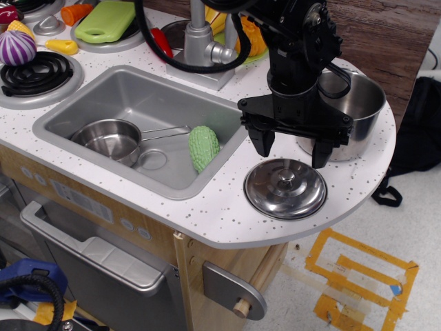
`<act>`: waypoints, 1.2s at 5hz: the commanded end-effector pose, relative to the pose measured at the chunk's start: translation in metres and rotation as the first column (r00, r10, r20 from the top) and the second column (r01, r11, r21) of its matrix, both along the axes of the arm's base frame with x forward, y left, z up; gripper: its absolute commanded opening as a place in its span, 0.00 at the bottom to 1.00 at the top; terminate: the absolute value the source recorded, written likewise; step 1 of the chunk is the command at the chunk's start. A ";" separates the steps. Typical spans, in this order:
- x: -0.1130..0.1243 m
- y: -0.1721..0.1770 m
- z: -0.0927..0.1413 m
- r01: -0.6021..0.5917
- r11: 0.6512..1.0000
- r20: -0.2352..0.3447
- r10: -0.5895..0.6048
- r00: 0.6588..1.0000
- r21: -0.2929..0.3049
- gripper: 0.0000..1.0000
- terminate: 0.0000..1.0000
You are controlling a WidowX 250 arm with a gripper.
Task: Put lid on pot or pan
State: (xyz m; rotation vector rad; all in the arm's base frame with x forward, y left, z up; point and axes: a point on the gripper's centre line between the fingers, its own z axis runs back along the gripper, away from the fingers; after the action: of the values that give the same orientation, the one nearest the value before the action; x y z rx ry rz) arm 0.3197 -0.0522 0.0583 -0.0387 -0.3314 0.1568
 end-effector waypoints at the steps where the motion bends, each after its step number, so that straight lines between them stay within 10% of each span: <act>1: 0.000 0.000 0.000 0.000 1.000 0.000 0.000 1.000 0.000 1.00 0.00; 6: 0.009 0.009 -0.028 0.019 0.994 -0.006 -0.019 1.000 -0.105 1.00 0.00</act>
State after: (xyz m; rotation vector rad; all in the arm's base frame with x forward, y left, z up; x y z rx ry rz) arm 0.3252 -0.0444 0.0207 -0.1414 -0.2951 0.1565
